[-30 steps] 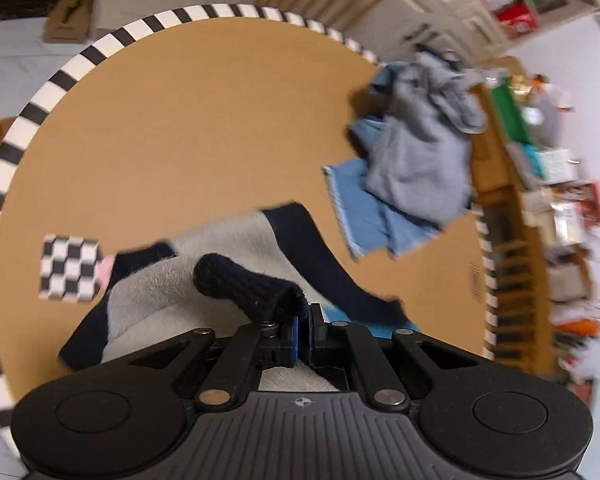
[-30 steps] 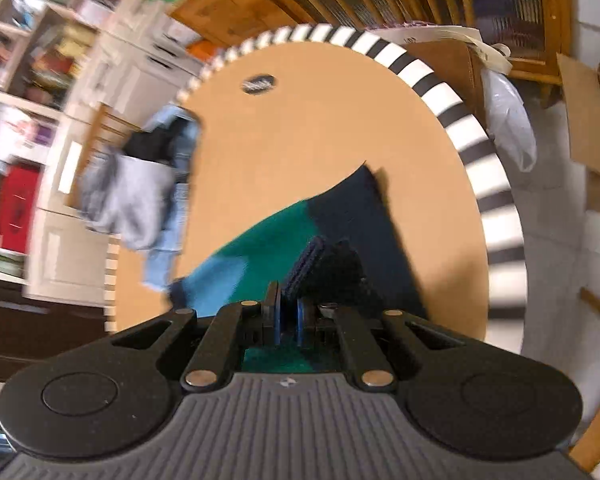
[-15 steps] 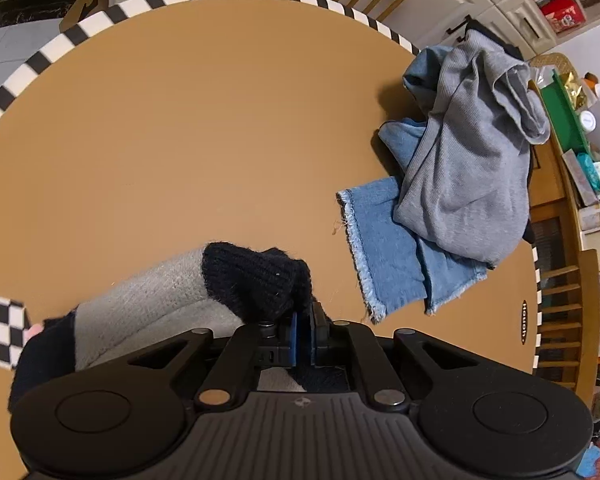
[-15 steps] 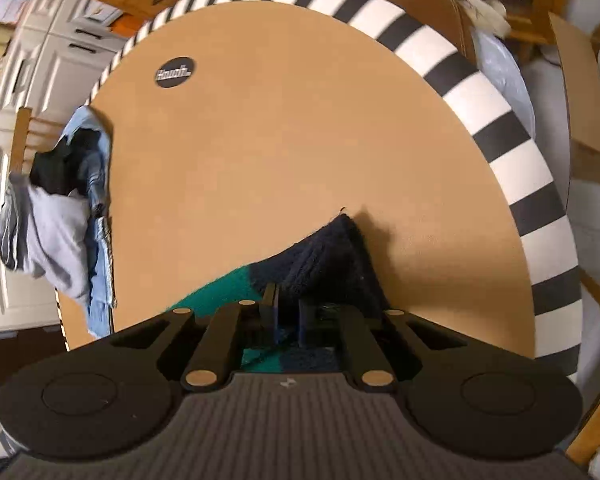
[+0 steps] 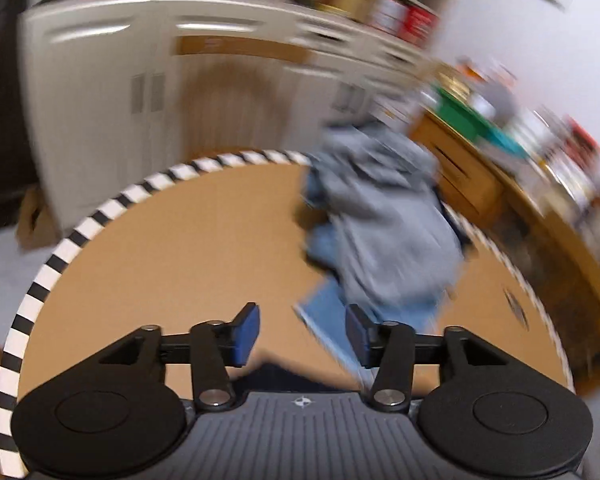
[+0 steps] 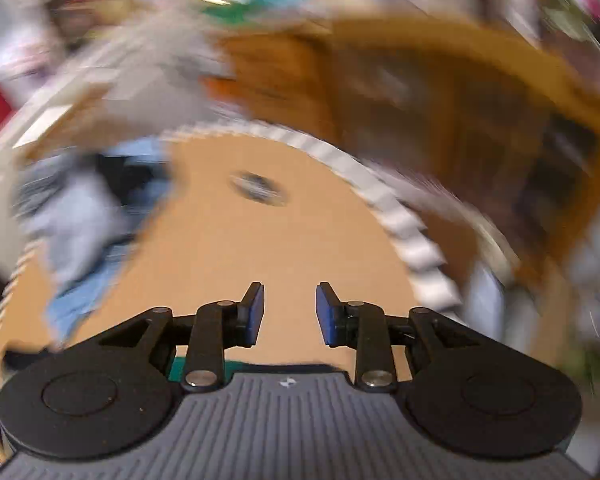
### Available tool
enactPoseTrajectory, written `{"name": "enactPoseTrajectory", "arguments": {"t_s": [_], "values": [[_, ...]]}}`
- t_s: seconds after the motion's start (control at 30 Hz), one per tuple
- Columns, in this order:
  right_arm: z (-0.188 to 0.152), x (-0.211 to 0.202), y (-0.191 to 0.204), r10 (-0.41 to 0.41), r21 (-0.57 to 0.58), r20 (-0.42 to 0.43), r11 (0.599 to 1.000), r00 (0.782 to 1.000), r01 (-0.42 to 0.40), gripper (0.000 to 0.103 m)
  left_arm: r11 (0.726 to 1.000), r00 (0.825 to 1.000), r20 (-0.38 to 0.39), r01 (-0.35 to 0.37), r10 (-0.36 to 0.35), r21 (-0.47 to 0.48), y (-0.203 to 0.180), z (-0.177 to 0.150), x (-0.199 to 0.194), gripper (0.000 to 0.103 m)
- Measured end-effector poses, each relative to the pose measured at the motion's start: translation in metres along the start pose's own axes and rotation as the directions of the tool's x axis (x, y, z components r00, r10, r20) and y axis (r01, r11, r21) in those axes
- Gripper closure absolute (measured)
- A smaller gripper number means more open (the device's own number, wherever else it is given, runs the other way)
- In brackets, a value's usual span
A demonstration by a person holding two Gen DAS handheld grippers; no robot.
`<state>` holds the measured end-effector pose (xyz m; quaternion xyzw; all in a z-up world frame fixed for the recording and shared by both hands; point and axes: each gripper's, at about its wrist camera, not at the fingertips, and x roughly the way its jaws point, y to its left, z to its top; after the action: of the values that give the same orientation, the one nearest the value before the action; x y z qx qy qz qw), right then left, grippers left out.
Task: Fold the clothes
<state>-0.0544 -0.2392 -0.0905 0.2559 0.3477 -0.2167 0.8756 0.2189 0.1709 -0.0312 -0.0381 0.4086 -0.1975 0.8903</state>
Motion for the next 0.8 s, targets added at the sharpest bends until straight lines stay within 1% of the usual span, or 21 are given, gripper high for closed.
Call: {"name": "enactPoseTrajectory", "arguments": {"t_s": [0.03,0.1,0.17,0.2,0.23,0.27,0.33,0.4,0.47,0.5,0.53,0.57,0.6,0.63,0.67,0.7,0.73,0.77,0.8], "values": [[-0.007,0.003,0.02,0.047,-0.064,-0.015,0.997,0.999,-0.048,0.073,0.999,1.0,-0.012,0.015,-0.015,0.042,-0.006,-0.016,-0.003,0.047],[-0.023,0.022,0.065,0.099,-0.197,-0.072,0.974,0.992,-0.112,0.074,0.993,0.999,-0.042,0.008,-0.004,0.117,-0.023,-0.052,0.002,0.042],[-0.038,0.049,0.109,0.089,-0.337,-0.138,0.932,0.986,-0.131,0.082,0.984,0.996,-0.084,-0.019,0.034,0.179,-0.036,-0.082,0.014,0.041],[-0.044,0.063,0.126,0.066,-0.387,-0.158,0.914,0.985,-0.123,0.083,0.978,0.992,-0.107,-0.036,0.059,0.207,-0.042,-0.094,0.021,0.041],[-0.048,0.077,0.138,0.043,-0.411,-0.179,0.904,0.983,-0.115,0.084,0.971,0.988,-0.13,-0.052,0.084,0.234,-0.047,-0.107,0.028,0.041],[-0.049,0.088,0.143,0.031,-0.406,-0.199,0.907,0.979,-0.112,0.086,0.964,0.982,-0.151,-0.067,0.109,0.258,-0.052,-0.119,0.035,0.041],[-0.049,0.105,0.146,0.006,-0.383,-0.23,0.919,0.973,-0.096,0.086,0.97,0.973,-0.19,-0.084,0.128,0.227,-0.045,-0.13,0.042,0.04],[-0.048,0.117,0.142,-0.027,-0.376,-0.236,0.924,0.971,-0.066,0.088,0.979,0.978,-0.174,-0.078,0.111,0.186,-0.036,-0.131,0.041,0.037],[-0.049,0.127,0.135,-0.043,-0.369,-0.24,0.928,0.97,-0.05,0.088,0.981,0.977,-0.193,-0.056,0.092,0.187,-0.034,-0.129,0.043,0.03],[-0.051,0.127,0.132,-0.032,-0.371,-0.225,0.927,0.974,-0.056,0.088,0.983,0.975,-0.205,-0.045,0.082,0.181,-0.033,-0.128,0.043,0.025],[-0.052,0.126,0.13,-0.02,-0.369,-0.209,0.928,0.978,-0.059,0.088,0.983,0.974,-0.213,-0.042,0.08,0.179,-0.033,-0.126,0.043,0.023],[-0.052,0.123,0.128,-0.015,-0.36,-0.203,0.931,0.979,-0.06,0.088,0.984,0.972,-0.222,-0.04,0.079,0.176,-0.033,-0.124,0.042,0.024],[-0.051,0.119,0.128,-0.017,-0.353,-0.206,0.934,0.978,-0.058,0.088,0.984,0.969,-0.23,-0.05,0.089,0.172,-0.033,-0.12,0.037,0.027],[-0.051,0.111,0.13,-0.03,-0.354,-0.208,0.934,0.978,-0.047,0.086,0.985,0.968,-0.231,-0.063,0.099,0.16,-0.031,-0.117,0.031,0.027],[-0.051,0.1,0.134,-0.035,-0.366,-0.198,0.93,0.98,-0.041,0.081,0.987,0.97,-0.223,-0.07,0.102,0.147,-0.03,-0.114,0.021,0.026],[-0.053,0.084,0.138,-0.019,-0.389,-0.182,0.92,0.983,-0.055,0.08,0.988,0.971,-0.215,-0.072,0.101,0.138,-0.028,-0.114,0.008,0.024],[-0.059,0.064,0.141,0.014,-0.411,-0.173,0.908,0.985,-0.085,0.078,0.989,0.973,-0.208,-0.074,0.1,0.13,-0.026,-0.114,-0.003,0.023],[-0.067,0.048,0.143,0.042,-0.416,-0.18,0.902,0.983,-0.114,0.074,0.99,0.974,-0.206,-0.066,0.091,0.124,-0.027,-0.115,-0.007,0.023],[-0.075,0.035,0.144,0.066,-0.414,-0.192,0.899,0.979,-0.142,0.072,0.99,0.974,-0.215,-0.042,0.071,0.136,-0.031,-0.12,-0.012,0.023]]}}
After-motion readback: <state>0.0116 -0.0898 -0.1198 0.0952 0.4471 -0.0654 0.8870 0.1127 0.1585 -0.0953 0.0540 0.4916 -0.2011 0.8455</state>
